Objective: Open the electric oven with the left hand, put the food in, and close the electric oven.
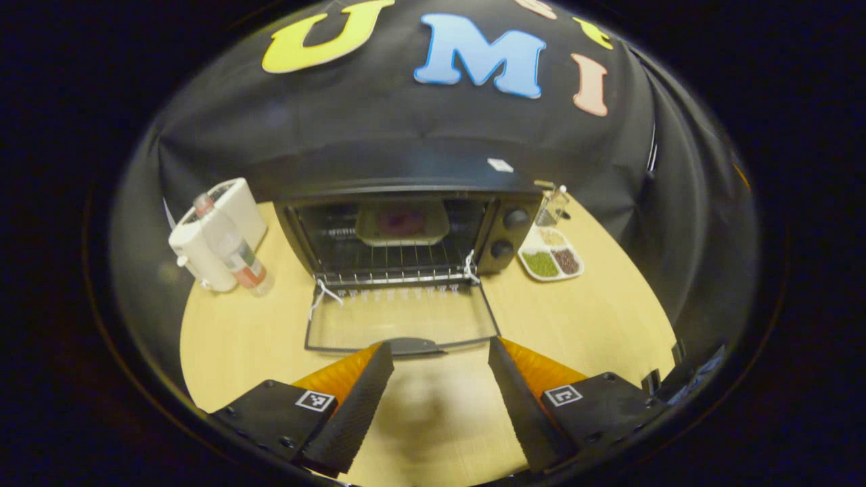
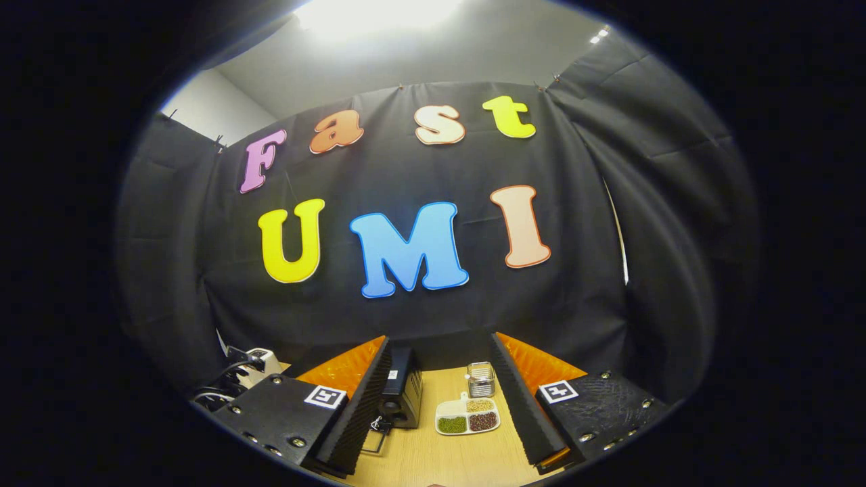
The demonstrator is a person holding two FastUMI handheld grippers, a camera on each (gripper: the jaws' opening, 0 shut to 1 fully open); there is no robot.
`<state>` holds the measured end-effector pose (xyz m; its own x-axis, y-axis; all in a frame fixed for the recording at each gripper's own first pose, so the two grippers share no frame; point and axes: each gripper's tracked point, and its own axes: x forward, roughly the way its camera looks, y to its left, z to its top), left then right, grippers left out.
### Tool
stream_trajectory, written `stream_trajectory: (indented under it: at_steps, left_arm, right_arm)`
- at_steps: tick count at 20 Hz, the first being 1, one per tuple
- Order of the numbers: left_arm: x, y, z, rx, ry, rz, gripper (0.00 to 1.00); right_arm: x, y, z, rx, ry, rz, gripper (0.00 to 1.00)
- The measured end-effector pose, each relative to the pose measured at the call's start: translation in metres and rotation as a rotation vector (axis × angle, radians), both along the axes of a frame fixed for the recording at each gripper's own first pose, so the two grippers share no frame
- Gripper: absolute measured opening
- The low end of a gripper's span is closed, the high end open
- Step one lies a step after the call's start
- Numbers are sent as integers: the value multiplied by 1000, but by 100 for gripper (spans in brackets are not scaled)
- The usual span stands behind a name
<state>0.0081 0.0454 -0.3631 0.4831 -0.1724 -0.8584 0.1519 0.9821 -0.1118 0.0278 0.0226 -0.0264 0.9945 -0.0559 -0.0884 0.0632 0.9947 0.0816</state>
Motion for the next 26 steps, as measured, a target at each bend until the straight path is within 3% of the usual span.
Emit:
stream_trajectory:
  at_steps: [10,11,12,13,16,26]
  left_arm:
    - [-13,19,-87,89,259,-28,97]
    - [-12,20,-94,89,279,-22,100]
    - [-12,20,-101,89,301,-18,96]
    - [-12,22,-107,93,321,-13,100]
    - [-8,27,-121,112,350,-11,96]
    - [0,28,-134,99,386,19,98]
  right_arm:
    - [1,-21,-16,2,36,-65,89]
    - [1,-23,-18,3,39,-69,89]
    - [1,-24,-19,4,44,-76,89]
    - [2,-26,-21,6,48,-80,89]
    - [1,-30,-24,13,62,-92,89]
    - [5,-34,-32,25,88,-107,89]
